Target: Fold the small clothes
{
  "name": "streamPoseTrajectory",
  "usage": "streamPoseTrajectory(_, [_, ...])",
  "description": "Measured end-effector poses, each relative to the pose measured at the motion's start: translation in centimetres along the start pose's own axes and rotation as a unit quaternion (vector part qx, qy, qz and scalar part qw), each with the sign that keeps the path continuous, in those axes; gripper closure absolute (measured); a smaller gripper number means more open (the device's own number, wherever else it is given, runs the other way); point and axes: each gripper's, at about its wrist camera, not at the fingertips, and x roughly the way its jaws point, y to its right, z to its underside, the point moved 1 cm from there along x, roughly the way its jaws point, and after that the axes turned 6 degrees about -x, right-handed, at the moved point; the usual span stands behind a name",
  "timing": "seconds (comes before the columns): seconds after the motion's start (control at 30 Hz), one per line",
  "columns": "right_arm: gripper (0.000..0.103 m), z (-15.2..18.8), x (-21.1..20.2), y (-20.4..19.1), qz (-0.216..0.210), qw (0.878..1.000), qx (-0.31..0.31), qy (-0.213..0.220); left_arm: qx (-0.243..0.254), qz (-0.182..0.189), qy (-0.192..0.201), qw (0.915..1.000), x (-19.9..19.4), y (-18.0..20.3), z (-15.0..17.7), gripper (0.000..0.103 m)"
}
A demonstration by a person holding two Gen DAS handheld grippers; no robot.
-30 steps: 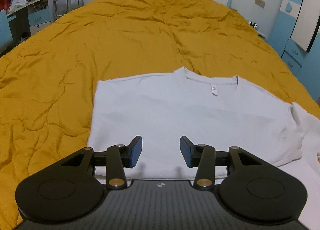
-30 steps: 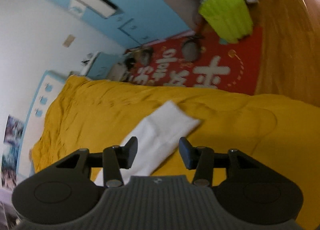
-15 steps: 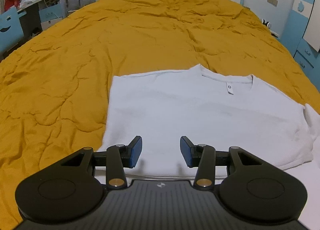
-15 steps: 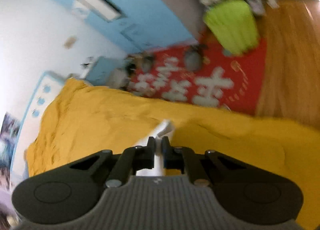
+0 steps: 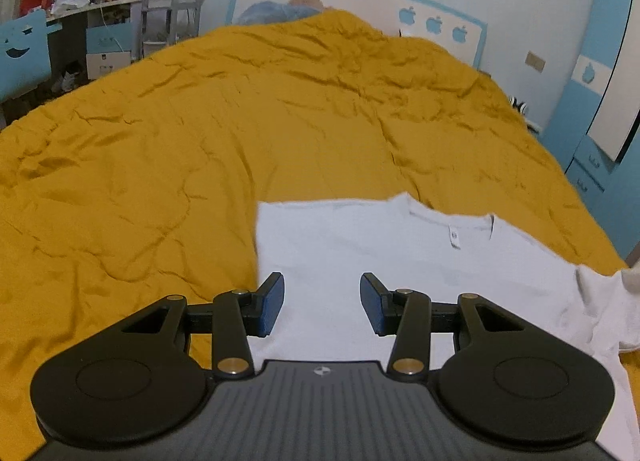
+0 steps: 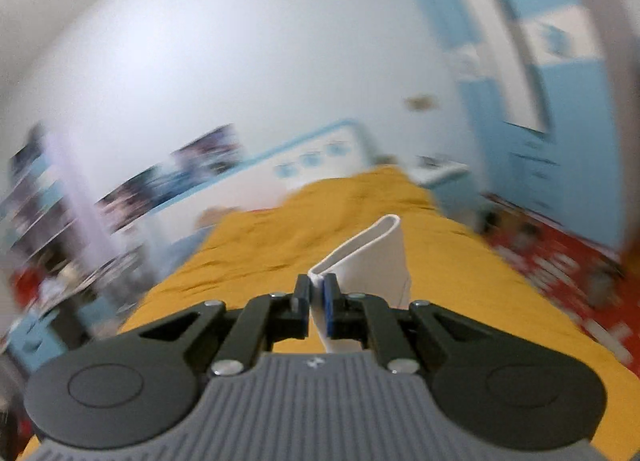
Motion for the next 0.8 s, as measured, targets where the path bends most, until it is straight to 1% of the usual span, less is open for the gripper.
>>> streamPoseTrajectory(0.07, [0.102,0.2,1.9,-5.8,-0.024,0.999,-0.026,-0.007,-0.002,0.010,0.006,0.9999,-0.5,-0.7,-0.2,0.051])
streamPoseTrajectory(0.17, [0.102,2.7,4.9,-13.4,-0.046,0.997,-0.049,-0.024,-0.012,0.020,0.012,0.9997,-0.9,-2.2,-0.3,0.051])
streamPoseTrajectory(0.27, [0.102,7.5,7.8,-19.5,-0.068,0.995,-0.049,-0.046,-0.030,0.024,0.012,0.9992,-1.0,-4.0,-0.2,0.051])
streamPoseTrajectory(0.33, [0.101,11.0,9.7,-22.7,-0.080,0.993,-0.041,-0.072,-0.040,0.023,0.012,0.9989,-1.0,-5.2,-0.1,0.051])
streamPoseTrajectory(0.4, [0.102,15.2,11.7,-25.7,-0.083,0.991,-0.047,-0.099,-0.053,0.024,0.011,0.9982,-0.9,-6.5,0.0,0.051])
streamPoseTrajectory(0.47, [0.101,19.3,13.6,-28.2,-0.093,0.985,-0.049,-0.137,-0.064,0.021,0.011,0.9977,-0.8,-7.4,0.0,0.051])
streamPoseTrajectory(0.57, [0.101,25.5,16.3,-30.7,-0.097,0.974,-0.051,-0.201,-0.073,0.016,0.008,0.9972,-0.5,-8.3,0.0,0.051])
streamPoseTrajectory(0.63, [0.101,29.0,17.8,-30.4,-0.109,0.964,-0.033,-0.239,-0.077,0.020,0.004,0.9968,-0.2,-8.6,0.1,0.051])
streamPoseTrajectory(0.67, [0.096,30.5,18.6,-30.4,-0.119,0.957,-0.025,-0.262,-0.078,0.025,0.002,0.9966,0.0,-8.7,0.2,0.051])
streamPoseTrajectory(0.73, [0.094,32.5,18.8,-29.7,-0.136,0.948,-0.015,-0.289,-0.079,0.037,-0.001,0.9962,0.3,-8.8,0.4,0.051])
streamPoseTrajectory(0.77, [0.084,32.9,18.7,-29.2,-0.143,0.945,-0.010,-0.294,-0.080,0.045,-0.001,0.9957,0.3,-8.9,0.7,0.052])
streamPoseTrajectory(0.8, [0.077,33.1,18.2,-28.7,-0.151,0.945,-0.005,-0.291,-0.083,0.054,-0.002,0.9951,0.5,-8.9,0.7,0.052])
